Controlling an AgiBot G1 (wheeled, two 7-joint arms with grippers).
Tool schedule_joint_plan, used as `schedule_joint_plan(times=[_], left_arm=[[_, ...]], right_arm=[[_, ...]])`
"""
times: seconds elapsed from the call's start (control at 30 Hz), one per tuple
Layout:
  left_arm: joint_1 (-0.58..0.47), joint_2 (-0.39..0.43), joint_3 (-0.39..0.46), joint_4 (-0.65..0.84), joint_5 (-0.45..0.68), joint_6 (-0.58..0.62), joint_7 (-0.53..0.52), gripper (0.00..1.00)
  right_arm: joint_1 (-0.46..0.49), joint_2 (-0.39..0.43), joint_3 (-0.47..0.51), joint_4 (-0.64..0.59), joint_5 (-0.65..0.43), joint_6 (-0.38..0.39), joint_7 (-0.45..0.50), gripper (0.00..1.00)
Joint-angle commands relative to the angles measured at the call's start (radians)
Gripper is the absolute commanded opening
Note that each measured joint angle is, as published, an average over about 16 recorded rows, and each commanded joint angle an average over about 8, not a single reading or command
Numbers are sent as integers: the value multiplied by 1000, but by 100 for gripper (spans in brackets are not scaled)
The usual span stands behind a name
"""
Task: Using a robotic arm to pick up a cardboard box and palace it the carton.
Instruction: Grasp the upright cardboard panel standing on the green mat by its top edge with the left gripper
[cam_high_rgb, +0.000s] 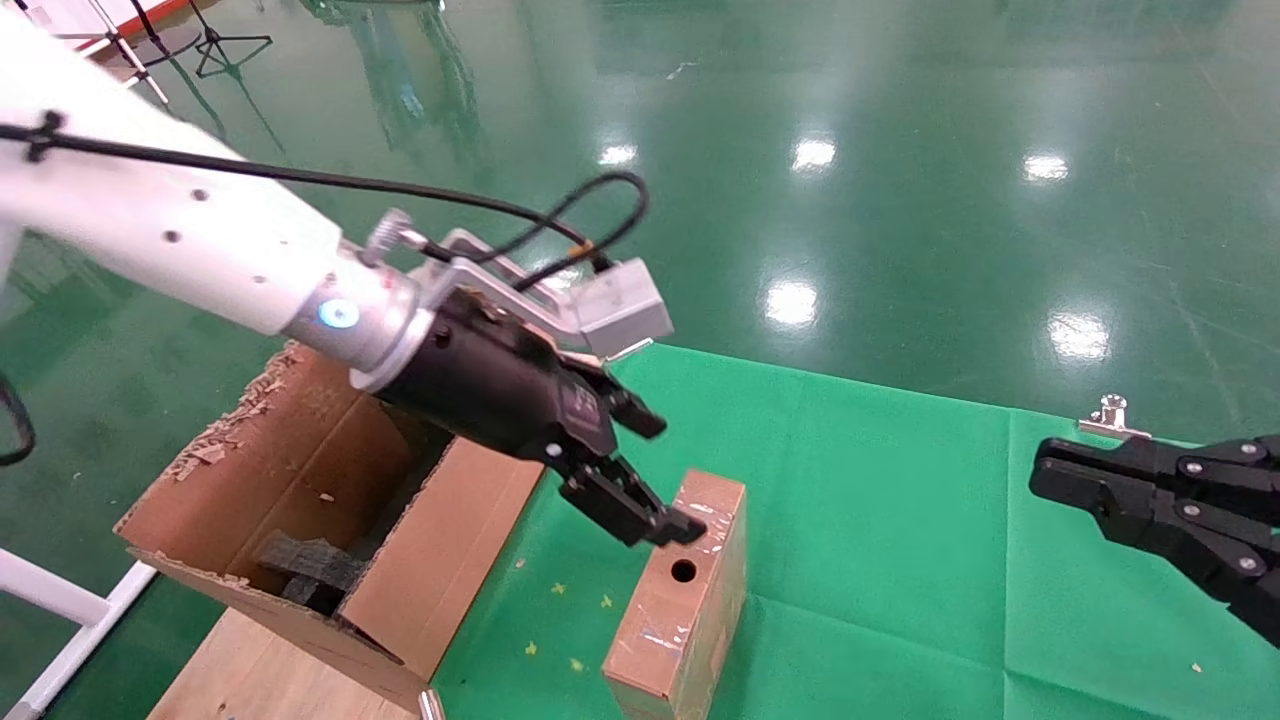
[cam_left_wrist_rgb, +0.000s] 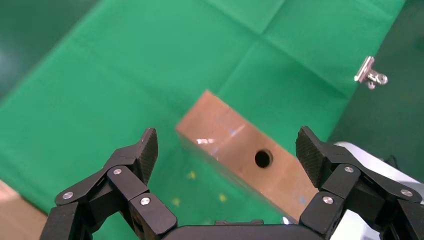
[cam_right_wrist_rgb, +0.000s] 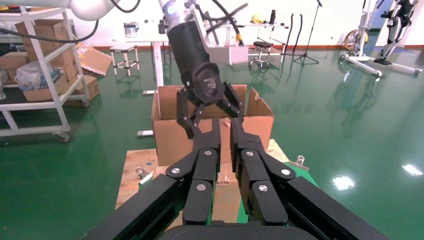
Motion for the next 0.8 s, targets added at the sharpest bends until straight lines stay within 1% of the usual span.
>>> schedule_joint_plan(times=[0.03, 0.17, 0.33, 0.43, 0.57, 0.8], left_arm=[[-40, 19, 56, 9, 5, 4, -51, 100], [-112, 55, 188, 27, -19, 5, -161, 100], [-206, 104, 355, 33, -15, 3, -302, 100], [-251, 137, 434, 29, -17, -2, -365, 100], [-282, 185, 501, 30, -30, -11, -414, 100], [-294, 274, 570, 41, -18, -27, -458, 100]], right_arm=[[0, 0, 0, 0, 0, 0, 0, 0], [0, 0, 0, 0, 0, 0, 0, 0], [0, 0, 0, 0, 0, 0, 0, 0], [0, 0, 0, 0, 0, 0, 0, 0], [0, 0, 0, 0, 0, 0, 0, 0], [0, 0, 0, 0, 0, 0, 0, 0]])
